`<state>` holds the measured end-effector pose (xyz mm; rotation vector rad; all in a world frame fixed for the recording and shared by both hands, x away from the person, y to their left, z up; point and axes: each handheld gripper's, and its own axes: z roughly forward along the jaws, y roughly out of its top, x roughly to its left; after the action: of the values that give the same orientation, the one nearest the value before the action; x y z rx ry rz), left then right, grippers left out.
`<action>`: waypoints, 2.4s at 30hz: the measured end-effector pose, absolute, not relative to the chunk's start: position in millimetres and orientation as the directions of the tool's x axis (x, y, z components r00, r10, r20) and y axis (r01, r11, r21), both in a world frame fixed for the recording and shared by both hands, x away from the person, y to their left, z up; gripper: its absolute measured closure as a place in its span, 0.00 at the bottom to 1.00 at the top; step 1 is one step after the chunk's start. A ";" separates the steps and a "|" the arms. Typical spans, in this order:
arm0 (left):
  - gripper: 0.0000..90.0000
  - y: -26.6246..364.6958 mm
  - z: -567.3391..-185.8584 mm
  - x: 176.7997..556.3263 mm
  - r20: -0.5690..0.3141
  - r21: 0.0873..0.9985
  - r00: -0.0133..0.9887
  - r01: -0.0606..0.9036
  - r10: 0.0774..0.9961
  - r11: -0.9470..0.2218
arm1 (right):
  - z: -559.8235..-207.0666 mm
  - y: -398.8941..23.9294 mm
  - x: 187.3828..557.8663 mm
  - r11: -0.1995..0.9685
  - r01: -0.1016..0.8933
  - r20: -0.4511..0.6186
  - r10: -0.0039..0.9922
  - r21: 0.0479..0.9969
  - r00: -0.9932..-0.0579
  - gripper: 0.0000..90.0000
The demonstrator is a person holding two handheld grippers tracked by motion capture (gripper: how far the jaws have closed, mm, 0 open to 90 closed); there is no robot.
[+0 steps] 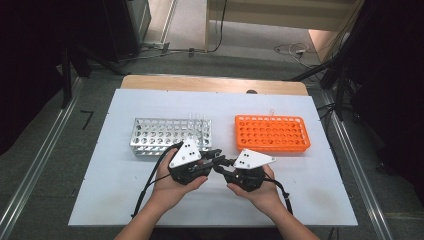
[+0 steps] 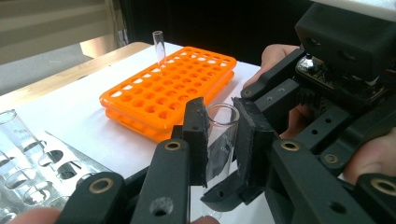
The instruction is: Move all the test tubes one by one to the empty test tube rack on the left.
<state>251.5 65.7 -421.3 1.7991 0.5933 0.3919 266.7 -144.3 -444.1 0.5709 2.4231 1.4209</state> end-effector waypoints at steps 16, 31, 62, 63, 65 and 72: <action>0.84 91.7 -410.8 263.8 -0.029 0.961 0.755 0.202 0.655 -0.190 | -444.0 -175.7 282.8 0.364 0.210 0.007 0.486 0.908 -0.874 0.27; 0.84 129.2 -398.2 279.9 -0.039 0.969 0.688 0.202 0.724 -0.140 | -448.8 -207.9 299.5 0.311 0.256 0.043 0.556 0.915 -0.830 0.14; 0.85 149.4 -411.9 354.3 -0.054 0.965 0.511 0.247 0.858 -0.087 | -450.4 -217.8 302.0 0.307 0.262 0.046 0.565 0.915 -0.824 0.09; 0.85 148.7 -413.3 355.6 -0.051 0.964 0.507 0.249 0.860 -0.090 | -450.4 -218.0 302.1 0.307 0.262 0.046 0.566 0.915 -0.823 0.09; 0.85 147.6 -415.4 357.7 -0.052 0.963 0.506 0.255 0.861 -0.092 | -450.3 -218.5 302.4 0.307 0.262 0.045 0.567 0.915 -0.822 0.09; 0.85 143.6 -423.2 363.7 -0.057 0.952 0.502 0.288 0.863 -0.105 | -449.4 -220.6 302.5 0.301 0.266 0.049 0.573 0.916 -0.818 0.09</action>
<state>363.7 143.6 -423.2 1.6542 0.9972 0.6571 302.5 -220.6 -449.4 0.7610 2.2859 1.5234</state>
